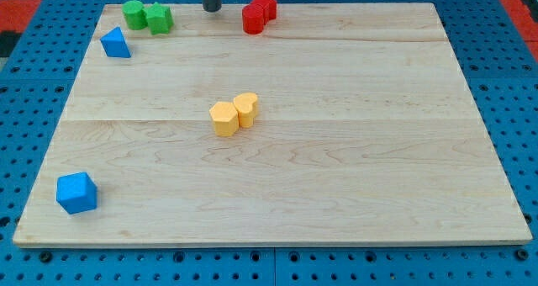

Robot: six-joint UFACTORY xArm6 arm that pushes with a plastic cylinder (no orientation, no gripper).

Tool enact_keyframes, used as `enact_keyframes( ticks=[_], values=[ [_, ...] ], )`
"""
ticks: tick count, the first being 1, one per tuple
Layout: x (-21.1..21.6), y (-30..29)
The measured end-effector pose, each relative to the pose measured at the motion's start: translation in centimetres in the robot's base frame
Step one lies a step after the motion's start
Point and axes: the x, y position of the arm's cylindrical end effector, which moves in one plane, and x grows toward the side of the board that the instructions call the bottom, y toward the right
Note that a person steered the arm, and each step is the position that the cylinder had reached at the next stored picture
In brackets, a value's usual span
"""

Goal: Move the green star down and right a bit

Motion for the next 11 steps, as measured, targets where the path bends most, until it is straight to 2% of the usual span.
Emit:
enact_keyframes(
  ticks=[1, 3, 6, 9, 11],
  values=[
    [0.0, -0.3],
    [0.0, -8.5],
    [2.7, -10.3],
    [10.6, -6.0],
    [11.6, -9.4]
  ],
)
